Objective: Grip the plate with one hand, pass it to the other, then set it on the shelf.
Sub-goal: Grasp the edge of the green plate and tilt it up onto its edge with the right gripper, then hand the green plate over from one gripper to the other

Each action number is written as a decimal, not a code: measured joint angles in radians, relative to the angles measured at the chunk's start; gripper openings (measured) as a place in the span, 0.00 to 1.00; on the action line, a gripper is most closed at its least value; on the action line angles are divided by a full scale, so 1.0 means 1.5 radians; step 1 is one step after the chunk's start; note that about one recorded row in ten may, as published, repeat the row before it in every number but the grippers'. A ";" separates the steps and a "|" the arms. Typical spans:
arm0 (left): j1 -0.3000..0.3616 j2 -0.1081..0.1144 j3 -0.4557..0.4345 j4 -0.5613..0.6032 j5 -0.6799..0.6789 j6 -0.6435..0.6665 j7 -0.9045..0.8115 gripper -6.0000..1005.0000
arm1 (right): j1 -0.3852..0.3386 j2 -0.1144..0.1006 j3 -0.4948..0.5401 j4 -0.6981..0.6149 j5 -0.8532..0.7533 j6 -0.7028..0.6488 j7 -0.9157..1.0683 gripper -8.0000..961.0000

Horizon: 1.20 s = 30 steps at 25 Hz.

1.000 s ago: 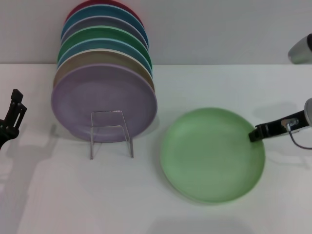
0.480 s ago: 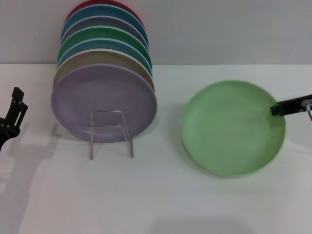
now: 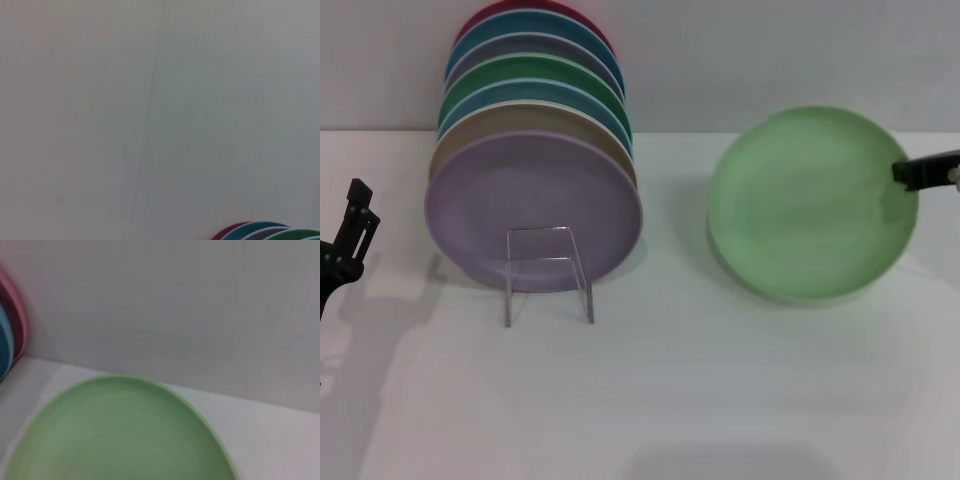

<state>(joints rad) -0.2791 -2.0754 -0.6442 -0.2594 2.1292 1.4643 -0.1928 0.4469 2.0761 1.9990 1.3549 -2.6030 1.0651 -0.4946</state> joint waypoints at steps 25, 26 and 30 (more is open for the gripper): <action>-0.009 0.001 0.000 -0.008 0.000 0.000 0.000 0.78 | 0.001 0.001 -0.090 -0.006 -0.038 -0.216 0.000 0.07; -0.010 0.001 0.000 -0.008 0.000 0.000 0.000 0.78 | 0.001 0.001 -0.099 -0.009 -0.040 -0.231 0.000 0.07; -0.012 0.001 0.000 -0.008 0.000 0.000 0.000 0.78 | -0.007 0.001 -0.143 -0.026 -0.045 -0.305 -0.001 0.07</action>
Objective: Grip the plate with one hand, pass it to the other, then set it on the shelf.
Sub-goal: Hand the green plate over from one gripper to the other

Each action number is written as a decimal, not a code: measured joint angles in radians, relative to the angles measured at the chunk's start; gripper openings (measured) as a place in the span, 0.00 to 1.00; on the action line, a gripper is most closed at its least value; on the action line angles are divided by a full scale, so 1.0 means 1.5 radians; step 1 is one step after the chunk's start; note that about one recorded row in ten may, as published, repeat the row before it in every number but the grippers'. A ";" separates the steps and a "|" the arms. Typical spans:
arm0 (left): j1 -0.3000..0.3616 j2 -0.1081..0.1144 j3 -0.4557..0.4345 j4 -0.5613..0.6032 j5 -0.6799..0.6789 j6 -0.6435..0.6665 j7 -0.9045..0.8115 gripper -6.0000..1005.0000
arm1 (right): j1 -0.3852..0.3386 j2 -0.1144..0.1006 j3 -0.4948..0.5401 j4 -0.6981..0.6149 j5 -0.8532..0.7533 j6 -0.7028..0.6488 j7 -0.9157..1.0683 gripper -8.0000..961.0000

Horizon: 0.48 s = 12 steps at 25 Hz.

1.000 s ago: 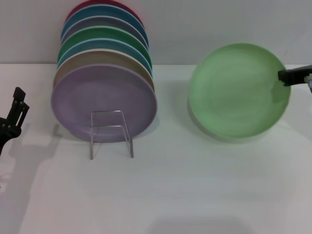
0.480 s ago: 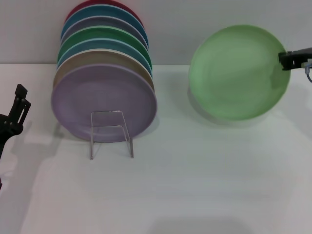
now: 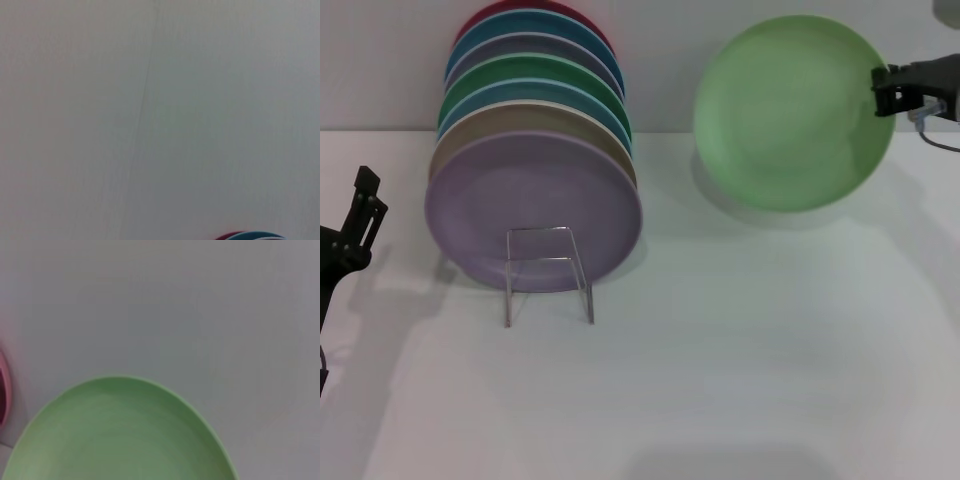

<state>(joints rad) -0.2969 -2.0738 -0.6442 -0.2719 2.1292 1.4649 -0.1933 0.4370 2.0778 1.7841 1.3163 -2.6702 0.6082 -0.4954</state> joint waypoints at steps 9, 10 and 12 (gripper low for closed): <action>0.000 0.000 0.000 -0.001 0.001 0.000 0.000 0.78 | -0.076 0.004 -0.136 -0.039 0.004 -0.273 0.007 0.08; 0.000 0.000 0.000 -0.001 0.001 0.000 0.001 0.78 | -0.076 0.004 -0.136 -0.039 0.004 -0.273 0.007 0.08; 0.001 0.000 0.000 -0.001 0.001 0.000 0.002 0.78 | -0.088 0.004 -0.160 -0.062 0.013 -0.334 0.013 0.08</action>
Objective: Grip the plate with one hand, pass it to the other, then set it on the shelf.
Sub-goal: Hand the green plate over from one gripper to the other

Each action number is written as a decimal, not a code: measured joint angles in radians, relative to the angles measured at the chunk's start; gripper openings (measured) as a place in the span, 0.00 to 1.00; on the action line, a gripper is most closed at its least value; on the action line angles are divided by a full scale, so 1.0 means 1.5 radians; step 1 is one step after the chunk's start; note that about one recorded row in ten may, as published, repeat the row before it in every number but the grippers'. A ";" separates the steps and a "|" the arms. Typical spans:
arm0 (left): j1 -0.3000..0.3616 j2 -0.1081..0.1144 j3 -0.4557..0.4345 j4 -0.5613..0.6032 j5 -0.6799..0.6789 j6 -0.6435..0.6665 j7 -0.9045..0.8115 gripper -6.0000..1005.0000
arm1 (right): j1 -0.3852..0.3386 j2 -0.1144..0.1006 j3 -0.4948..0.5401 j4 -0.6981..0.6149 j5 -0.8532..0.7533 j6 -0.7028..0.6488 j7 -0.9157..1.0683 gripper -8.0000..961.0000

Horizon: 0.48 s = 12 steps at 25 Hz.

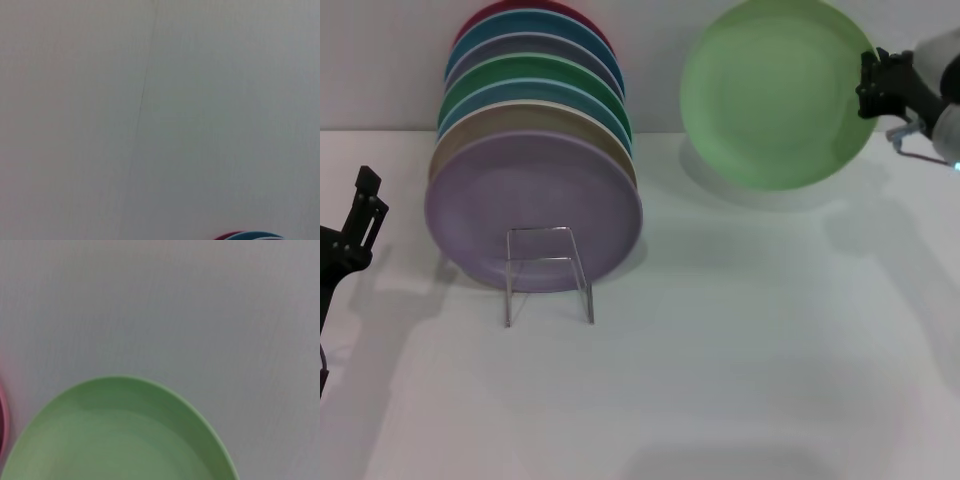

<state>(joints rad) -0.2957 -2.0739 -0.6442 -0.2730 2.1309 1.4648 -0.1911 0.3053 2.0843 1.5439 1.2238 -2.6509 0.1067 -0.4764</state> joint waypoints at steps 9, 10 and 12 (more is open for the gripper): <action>0.009 0.000 -0.002 0.000 -0.003 0.001 -0.001 0.78 | -0.006 -0.001 -0.100 -0.155 0.080 -0.259 0.011 0.09; 0.010 0.000 -0.002 0.000 -0.003 0.001 -0.001 0.78 | -0.006 -0.001 -0.113 -0.169 0.089 -0.289 0.012 0.09; 0.012 0.000 -0.002 0.000 -0.003 0.002 -0.001 0.78 | -0.006 0.000 -0.138 -0.195 0.114 -0.350 0.012 0.09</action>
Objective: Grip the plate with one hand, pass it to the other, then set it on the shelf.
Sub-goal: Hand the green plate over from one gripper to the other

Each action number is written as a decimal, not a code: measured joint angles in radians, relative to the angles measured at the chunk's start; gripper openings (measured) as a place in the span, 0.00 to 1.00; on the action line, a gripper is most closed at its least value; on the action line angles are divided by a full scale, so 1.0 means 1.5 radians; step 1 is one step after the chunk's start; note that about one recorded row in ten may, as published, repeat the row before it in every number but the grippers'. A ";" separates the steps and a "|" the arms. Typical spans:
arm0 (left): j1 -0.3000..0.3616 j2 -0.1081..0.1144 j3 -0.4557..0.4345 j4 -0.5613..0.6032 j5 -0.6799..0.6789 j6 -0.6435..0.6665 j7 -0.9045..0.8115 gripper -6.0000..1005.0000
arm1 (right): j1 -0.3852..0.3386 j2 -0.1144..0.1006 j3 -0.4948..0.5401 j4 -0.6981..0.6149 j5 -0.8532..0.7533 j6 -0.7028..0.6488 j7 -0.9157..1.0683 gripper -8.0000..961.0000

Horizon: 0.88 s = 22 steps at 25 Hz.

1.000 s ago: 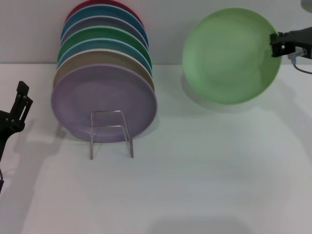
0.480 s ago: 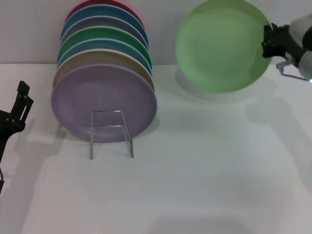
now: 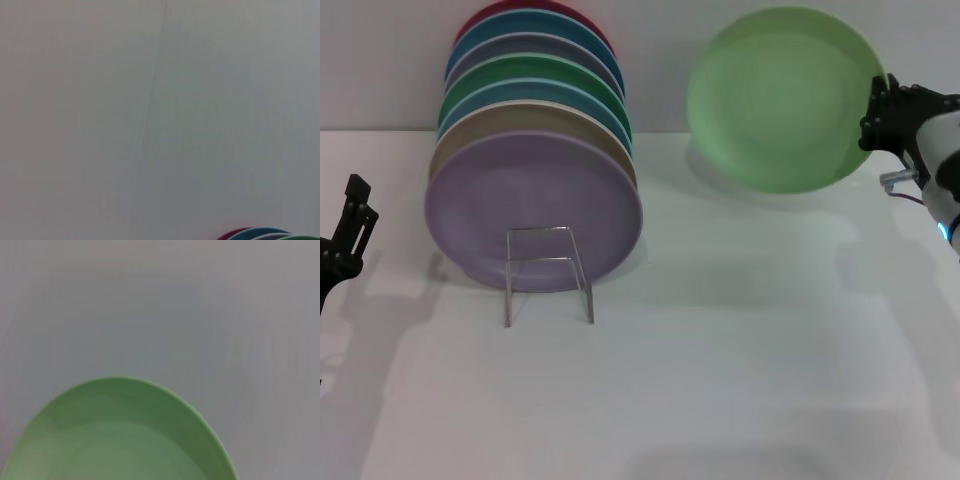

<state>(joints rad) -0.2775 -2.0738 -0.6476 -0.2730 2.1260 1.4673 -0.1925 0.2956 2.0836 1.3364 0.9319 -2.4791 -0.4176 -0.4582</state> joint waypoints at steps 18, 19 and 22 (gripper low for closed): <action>0.039 -0.001 0.107 0.000 0.003 0.107 -0.001 0.78 | -0.069 0.002 -0.277 -0.169 0.066 -0.438 0.137 0.10; 0.042 -0.001 0.116 0.000 0.003 0.112 -0.001 0.78 | -0.082 0.002 -0.294 -0.167 0.066 -0.458 0.137 0.10; 0.045 -0.001 0.139 -0.004 0.003 0.117 -0.001 0.78 | -0.115 0.002 -0.332 -0.161 0.066 -0.502 0.135 0.10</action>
<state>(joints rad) -0.2094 -2.0754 -0.4383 -0.2790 2.1308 1.6429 -0.1933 0.1229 2.0869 0.8386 0.6909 -2.3805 -1.1704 -0.2552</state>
